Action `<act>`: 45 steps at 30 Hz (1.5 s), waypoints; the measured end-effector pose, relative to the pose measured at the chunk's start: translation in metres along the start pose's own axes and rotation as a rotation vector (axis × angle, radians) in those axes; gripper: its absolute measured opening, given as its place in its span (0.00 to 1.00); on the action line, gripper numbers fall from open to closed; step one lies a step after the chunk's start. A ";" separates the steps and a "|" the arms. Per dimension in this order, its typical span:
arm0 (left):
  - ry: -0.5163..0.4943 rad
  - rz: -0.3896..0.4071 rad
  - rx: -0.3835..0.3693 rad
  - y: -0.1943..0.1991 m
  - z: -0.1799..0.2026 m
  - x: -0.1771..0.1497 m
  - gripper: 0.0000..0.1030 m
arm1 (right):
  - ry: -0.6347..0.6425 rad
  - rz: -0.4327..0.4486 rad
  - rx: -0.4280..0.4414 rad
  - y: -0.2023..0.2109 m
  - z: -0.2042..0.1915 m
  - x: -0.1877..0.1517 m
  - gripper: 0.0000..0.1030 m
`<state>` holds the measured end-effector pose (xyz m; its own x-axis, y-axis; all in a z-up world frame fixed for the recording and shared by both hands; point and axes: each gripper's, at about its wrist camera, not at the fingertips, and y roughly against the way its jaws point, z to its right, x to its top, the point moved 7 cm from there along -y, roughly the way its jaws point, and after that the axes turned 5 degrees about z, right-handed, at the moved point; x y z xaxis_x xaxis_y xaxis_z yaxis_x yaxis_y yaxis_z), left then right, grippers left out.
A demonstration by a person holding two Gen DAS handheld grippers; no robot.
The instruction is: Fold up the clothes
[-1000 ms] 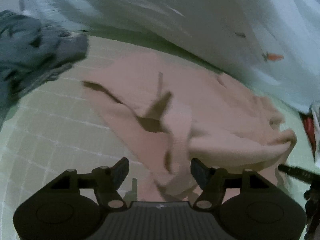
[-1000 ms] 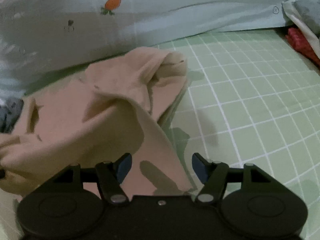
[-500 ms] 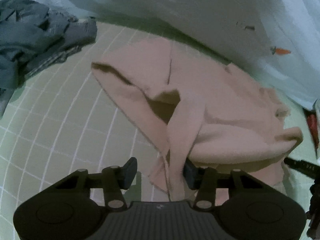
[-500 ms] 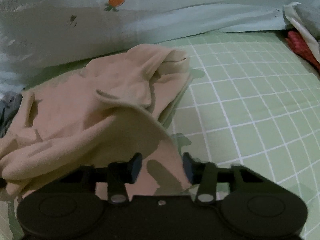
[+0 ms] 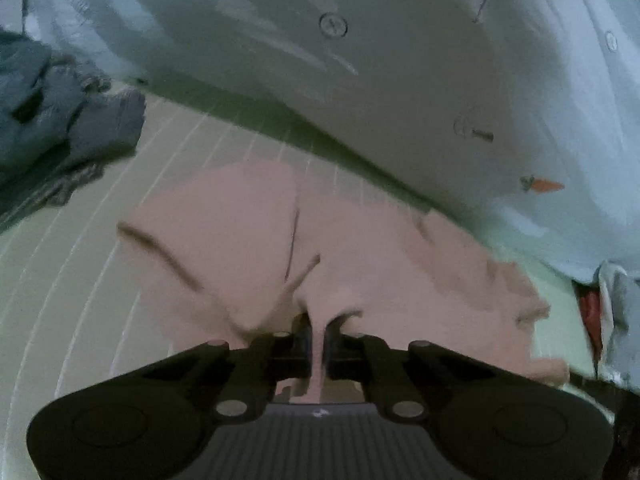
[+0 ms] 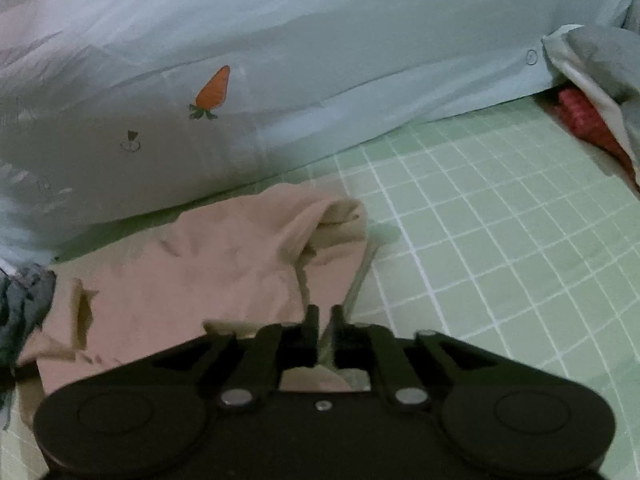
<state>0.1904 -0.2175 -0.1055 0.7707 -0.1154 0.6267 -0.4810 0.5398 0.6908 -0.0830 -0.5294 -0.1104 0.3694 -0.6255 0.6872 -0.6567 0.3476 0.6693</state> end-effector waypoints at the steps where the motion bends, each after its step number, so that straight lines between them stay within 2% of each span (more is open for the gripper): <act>1: -0.005 0.017 0.006 -0.004 0.001 0.009 0.05 | 0.002 -0.001 -0.009 0.001 0.001 -0.002 0.14; 4: 0.058 0.075 0.038 -0.015 -0.001 0.038 0.07 | -0.012 -0.020 -0.033 0.001 0.007 -0.011 0.19; 6: 0.069 0.092 0.052 -0.015 -0.002 0.043 0.17 | -0.002 -0.029 -0.052 0.000 0.009 -0.016 0.27; 8: 0.062 0.102 0.059 -0.011 -0.001 0.044 0.43 | -0.001 -0.041 -0.053 0.000 0.008 -0.020 0.31; 9: 0.059 0.108 0.063 -0.009 -0.001 0.045 0.53 | 0.001 -0.045 -0.051 0.001 0.007 -0.022 0.35; 10: 0.054 0.117 0.066 -0.004 -0.001 0.044 0.69 | 0.003 -0.048 -0.049 0.002 0.006 -0.024 0.39; 11: 0.053 0.129 0.066 0.004 -0.002 0.041 0.74 | 0.004 -0.052 -0.047 0.004 0.004 -0.027 0.41; 16: 0.125 0.150 0.044 0.044 -0.022 0.018 0.83 | 0.012 -0.085 -0.029 0.006 -0.003 -0.041 0.48; 19: 0.156 0.120 0.076 0.053 -0.039 -0.003 0.85 | 0.037 -0.099 -0.016 0.003 -0.011 -0.045 0.50; 22: 0.157 0.023 0.154 0.043 -0.053 -0.028 0.81 | 0.068 -0.123 -0.013 -0.002 -0.017 -0.049 0.51; 24: 0.133 -0.044 0.196 0.032 -0.056 -0.042 0.75 | 0.080 -0.144 -0.009 -0.005 -0.019 -0.054 0.53; 30: 0.013 -0.104 0.224 0.003 -0.044 -0.050 0.71 | 0.123 -0.194 0.007 -0.014 -0.027 -0.065 0.57; 33: -0.051 -0.155 0.227 -0.011 -0.040 -0.054 0.58 | 0.156 -0.209 0.009 -0.018 -0.032 -0.068 0.58; 35: -0.075 -0.165 0.236 -0.014 -0.040 -0.058 0.36 | 0.177 -0.212 0.019 -0.020 -0.036 -0.070 0.53; 36: -0.079 -0.169 0.235 -0.014 -0.040 -0.060 0.29 | 0.183 -0.209 0.027 -0.020 -0.038 -0.071 0.38; 37: -0.080 -0.175 0.230 -0.014 -0.040 -0.061 0.08 | 0.192 -0.209 0.026 -0.019 -0.038 -0.071 0.25; 38: -0.080 -0.181 0.226 -0.014 -0.040 -0.063 0.02 | 0.200 -0.209 0.024 -0.019 -0.039 -0.072 0.18; 39: -0.079 -0.182 0.222 -0.013 -0.040 -0.065 0.02 | 0.208 -0.209 0.022 -0.018 -0.040 -0.073 0.04; 45: -0.020 -0.172 0.226 0.018 -0.045 -0.086 0.01 | 0.214 -0.191 0.005 0.010 -0.037 -0.083 0.04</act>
<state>0.1343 -0.1600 -0.1626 0.8418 -0.2069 0.4986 -0.4264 0.3118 0.8491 -0.0958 -0.4488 -0.1505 0.6168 -0.5175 0.5931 -0.5648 0.2338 0.7914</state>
